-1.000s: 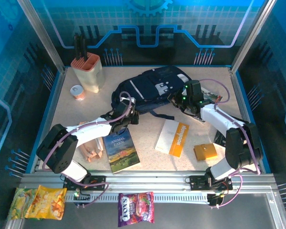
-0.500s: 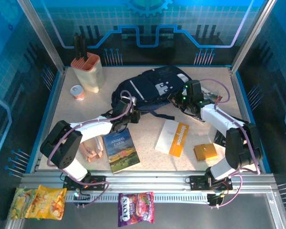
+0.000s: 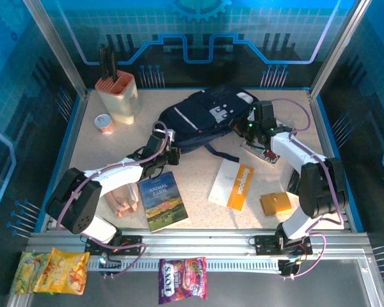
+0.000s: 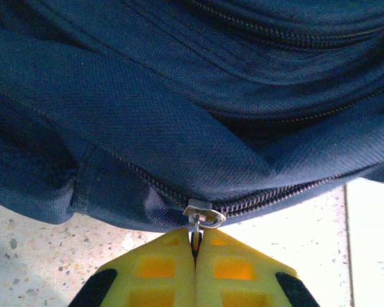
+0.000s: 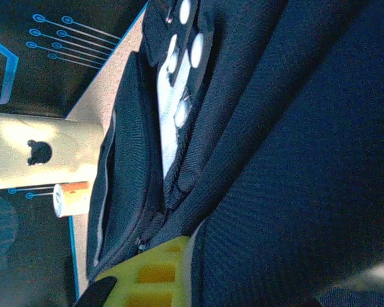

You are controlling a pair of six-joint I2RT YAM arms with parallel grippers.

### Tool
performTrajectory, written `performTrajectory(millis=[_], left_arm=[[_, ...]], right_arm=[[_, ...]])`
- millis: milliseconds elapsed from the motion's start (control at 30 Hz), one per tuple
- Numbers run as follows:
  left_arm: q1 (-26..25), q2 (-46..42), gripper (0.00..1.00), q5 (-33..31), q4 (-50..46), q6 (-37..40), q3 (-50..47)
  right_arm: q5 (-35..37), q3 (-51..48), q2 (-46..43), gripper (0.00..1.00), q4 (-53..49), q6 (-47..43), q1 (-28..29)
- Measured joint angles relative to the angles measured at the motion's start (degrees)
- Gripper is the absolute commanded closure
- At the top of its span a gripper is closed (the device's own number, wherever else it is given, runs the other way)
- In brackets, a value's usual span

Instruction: Pack the student bag

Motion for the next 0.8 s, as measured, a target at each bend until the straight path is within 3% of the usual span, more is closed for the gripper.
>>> performTrajectory(millis=[67, 200, 300, 533, 667, 800], left_arm=[[0.1, 0.3, 1.00, 1.9, -1.4, 0.8, 0.7], [0.2, 3.9, 1.00, 5.7, -5.3, 1.7, 4.1], [0.2, 7.0, 1.00, 8.2, -7.9, 1.7, 6.3], [-0.1, 10.1, 1.00, 11.6, -14.1, 1.7, 11.1], [-1.0, 10.3, 1.00, 12.7, -17.0, 1.7, 14.2], [-2.3, 10.8, 1.00, 13.2, -19.2, 1.7, 16.6]], right_arm=[[0.0, 0.5, 1.6, 0.86, 0.1, -1.2, -0.5], [1.8, -0.2, 3.7, 0.48, 0.7, -2.4, -1.7], [3.4, -3.1, 3.0, 0.31, 2.4, -1.7, -2.8], [5.8, -15.1, -8.1, 0.22, 4.1, 1.7, -1.7], [8.0, -19.4, -14.2, 0.20, 6.2, 7.5, 4.9], [9.7, -21.6, -13.9, 0.19, 8.7, 15.1, 12.2]])
